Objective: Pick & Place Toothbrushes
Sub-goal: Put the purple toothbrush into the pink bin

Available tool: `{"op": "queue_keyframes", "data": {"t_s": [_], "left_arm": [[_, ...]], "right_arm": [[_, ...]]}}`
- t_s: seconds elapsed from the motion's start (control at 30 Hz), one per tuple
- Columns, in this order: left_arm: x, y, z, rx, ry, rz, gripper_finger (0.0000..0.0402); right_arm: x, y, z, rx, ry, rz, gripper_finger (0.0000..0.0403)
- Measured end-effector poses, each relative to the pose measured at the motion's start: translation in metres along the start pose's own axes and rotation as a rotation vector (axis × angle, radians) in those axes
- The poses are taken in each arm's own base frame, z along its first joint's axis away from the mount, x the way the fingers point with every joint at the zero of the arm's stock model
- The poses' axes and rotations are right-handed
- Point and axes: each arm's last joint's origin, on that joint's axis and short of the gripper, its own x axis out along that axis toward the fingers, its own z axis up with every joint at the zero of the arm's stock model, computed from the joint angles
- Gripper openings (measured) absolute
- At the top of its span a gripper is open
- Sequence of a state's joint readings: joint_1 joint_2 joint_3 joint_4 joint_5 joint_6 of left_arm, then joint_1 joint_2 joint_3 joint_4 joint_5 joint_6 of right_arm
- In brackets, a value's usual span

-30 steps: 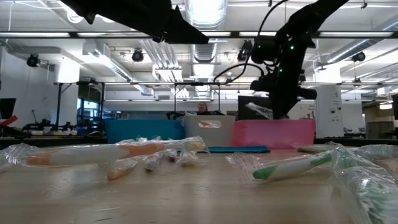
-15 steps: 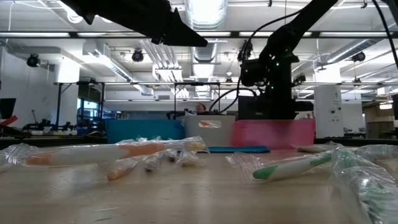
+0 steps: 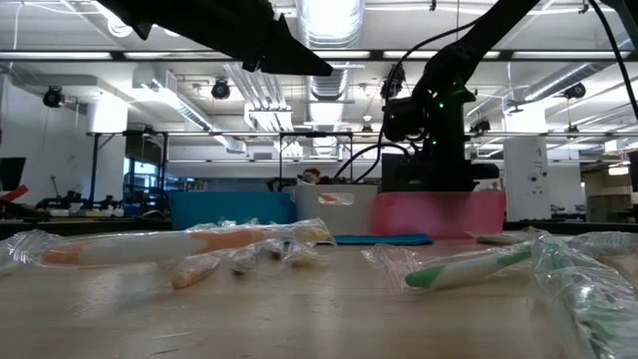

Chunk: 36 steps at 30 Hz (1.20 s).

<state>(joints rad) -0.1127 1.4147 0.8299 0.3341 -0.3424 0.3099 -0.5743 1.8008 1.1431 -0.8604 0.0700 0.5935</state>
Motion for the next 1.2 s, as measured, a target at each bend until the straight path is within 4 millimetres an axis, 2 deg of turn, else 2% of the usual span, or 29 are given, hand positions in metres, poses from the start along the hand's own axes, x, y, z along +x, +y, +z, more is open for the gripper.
{"op": "queue_keyframes", "data": {"t_s": [0.2, 0.33, 0.57, 0.8, 0.93, 1.1, 1.2], "left_arm": [[0.0, 0.0, 0.0, 0.0, -0.001, 0.0, 0.0237], [0.0, 0.0, 0.0, 0.0, -0.001, 0.0, 0.0237], [0.0, 0.0, 0.0, 0.0, -0.001, 0.0, 0.0237], [0.0, 0.0, 0.0, 0.001, 0.0, 0.0, 0.0237], [0.0, 0.0, 0.0, 0.001, 0.003, -0.001, 0.0237], [0.0, 0.0, 0.0, 0.001, 0.002, -0.001, 0.0237], [0.0, 0.0, 0.0, 0.001, 0.003, -0.001, 0.0237]], "right_arm": [[-0.007, -0.001, -0.001, -0.021, -0.019, 0.013, 0.0151], [-0.018, -0.002, 0.0, -0.043, -0.055, 0.033, 0.0182], [-0.035, 0.008, 0.01, -0.149, -0.238, 0.127, 0.0198], [-0.04, 0.023, 0.019, -0.257, -0.401, 0.204, 0.0155], [-0.04, 0.021, 0.022, -0.24, -0.411, 0.204, 0.0105], [-0.037, 0.02, 0.025, -0.236, -0.443, 0.213, 0.0022], [-0.036, 0.02, 0.029, -0.229, -0.489, 0.234, 0.0014]]}}
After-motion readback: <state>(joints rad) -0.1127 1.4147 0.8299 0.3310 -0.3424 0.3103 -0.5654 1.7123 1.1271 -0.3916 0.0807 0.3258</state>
